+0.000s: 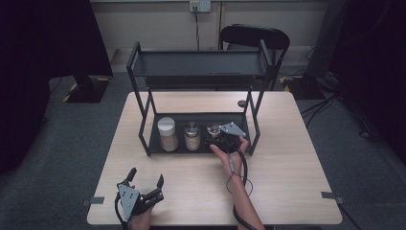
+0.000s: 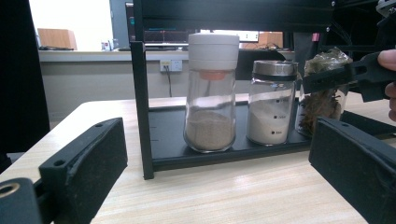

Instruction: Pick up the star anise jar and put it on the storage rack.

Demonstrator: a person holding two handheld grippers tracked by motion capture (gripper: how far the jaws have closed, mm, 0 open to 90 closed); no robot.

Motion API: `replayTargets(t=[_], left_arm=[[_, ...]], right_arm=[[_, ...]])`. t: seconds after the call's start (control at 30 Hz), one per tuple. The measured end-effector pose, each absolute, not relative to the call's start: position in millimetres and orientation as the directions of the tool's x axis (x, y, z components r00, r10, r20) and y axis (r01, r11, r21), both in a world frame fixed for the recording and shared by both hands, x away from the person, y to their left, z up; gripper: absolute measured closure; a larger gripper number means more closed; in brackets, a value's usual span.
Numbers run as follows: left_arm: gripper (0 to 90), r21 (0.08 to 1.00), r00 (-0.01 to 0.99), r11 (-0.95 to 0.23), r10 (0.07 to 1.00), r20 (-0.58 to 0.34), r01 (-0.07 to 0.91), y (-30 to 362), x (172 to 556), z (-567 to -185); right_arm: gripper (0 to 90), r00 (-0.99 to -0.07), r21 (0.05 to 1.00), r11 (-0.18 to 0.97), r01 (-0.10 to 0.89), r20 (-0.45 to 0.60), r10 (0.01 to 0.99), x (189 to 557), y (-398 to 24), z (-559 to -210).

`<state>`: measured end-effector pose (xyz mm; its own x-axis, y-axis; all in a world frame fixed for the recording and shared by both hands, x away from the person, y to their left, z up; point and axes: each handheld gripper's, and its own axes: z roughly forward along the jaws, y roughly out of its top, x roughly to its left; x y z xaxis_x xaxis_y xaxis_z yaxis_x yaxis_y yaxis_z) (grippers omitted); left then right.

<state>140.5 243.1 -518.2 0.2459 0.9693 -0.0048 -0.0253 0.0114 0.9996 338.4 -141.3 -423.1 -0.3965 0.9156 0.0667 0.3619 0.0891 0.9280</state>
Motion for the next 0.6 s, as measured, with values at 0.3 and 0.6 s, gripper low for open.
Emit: replayTargets(t=[0.3, 0.6], left_arm=[[3.5, 1.0, 0.246, 0.011, 0.969, -0.005, -0.026, 243.1, 140.5, -518.3], [3.5, 1.0, 0.246, 0.011, 0.969, -0.005, -0.026, 243.1, 140.5, -518.3]], right_arm=[[0.0, -0.371, 0.933, 0.092, 0.349, 0.048, 0.927, 333.8, -137.1, -428.6], [0.0, -0.363, 0.94, 0.089, 0.329, 0.039, 0.931, 330.2, -136.0, -429.7]])
